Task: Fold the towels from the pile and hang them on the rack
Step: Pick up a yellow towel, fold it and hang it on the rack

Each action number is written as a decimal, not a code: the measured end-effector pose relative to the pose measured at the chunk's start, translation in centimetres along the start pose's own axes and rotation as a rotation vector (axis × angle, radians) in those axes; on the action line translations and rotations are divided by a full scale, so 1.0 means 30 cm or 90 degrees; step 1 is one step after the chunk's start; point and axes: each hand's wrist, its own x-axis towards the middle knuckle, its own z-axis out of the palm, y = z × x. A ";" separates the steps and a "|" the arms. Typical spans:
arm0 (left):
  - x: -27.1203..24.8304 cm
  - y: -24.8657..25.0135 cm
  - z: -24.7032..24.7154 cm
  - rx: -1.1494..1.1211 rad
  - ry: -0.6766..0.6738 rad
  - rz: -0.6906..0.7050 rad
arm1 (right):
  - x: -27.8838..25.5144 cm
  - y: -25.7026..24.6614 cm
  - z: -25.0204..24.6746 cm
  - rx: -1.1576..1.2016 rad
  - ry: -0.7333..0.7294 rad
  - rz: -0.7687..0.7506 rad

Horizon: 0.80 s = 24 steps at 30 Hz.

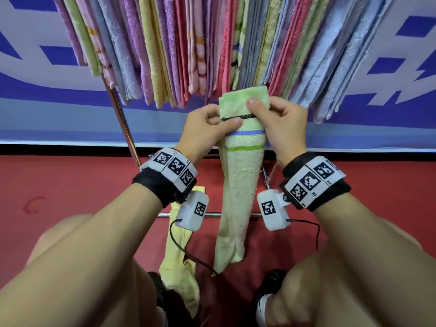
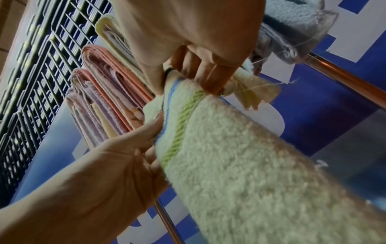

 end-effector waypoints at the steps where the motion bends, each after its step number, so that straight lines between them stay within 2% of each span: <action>1: -0.001 -0.001 -0.001 0.017 0.021 0.013 | 0.000 0.001 -0.003 0.000 0.009 -0.005; 4: -0.012 0.011 0.010 0.026 0.024 0.050 | 0.002 0.012 -0.011 0.013 -0.002 0.001; 7: -0.002 0.029 0.003 0.020 0.000 0.076 | -0.002 0.021 -0.013 0.085 -0.174 0.121; 9: 0.006 0.038 -0.014 0.034 0.021 0.094 | -0.006 0.042 -0.006 0.061 -0.256 0.179; 11: 0.020 0.025 -0.028 0.040 0.065 0.101 | -0.004 0.063 0.000 0.002 -0.233 0.169; 13: 0.022 0.004 -0.022 0.055 0.078 0.062 | 0.003 0.073 0.002 0.014 -0.182 0.158; 14: 0.022 -0.013 -0.014 0.055 0.049 0.016 | 0.005 0.073 0.001 0.029 -0.156 0.152; 16: 0.016 -0.048 0.002 0.057 -0.068 -0.083 | 0.015 0.075 -0.008 0.047 -0.101 0.145; 18: 0.009 -0.079 0.006 0.104 -0.162 -0.109 | 0.021 0.074 -0.018 0.056 -0.066 0.150; 19: 0.007 -0.086 0.003 0.137 -0.161 -0.095 | 0.022 0.074 -0.022 0.058 -0.056 0.153; 21: 0.005 -0.093 -0.004 0.166 -0.098 -0.066 | 0.022 0.077 -0.025 0.045 -0.039 0.149; 24: -0.010 -0.089 -0.002 0.127 -0.049 -0.033 | 0.014 0.072 -0.021 0.019 -0.007 0.123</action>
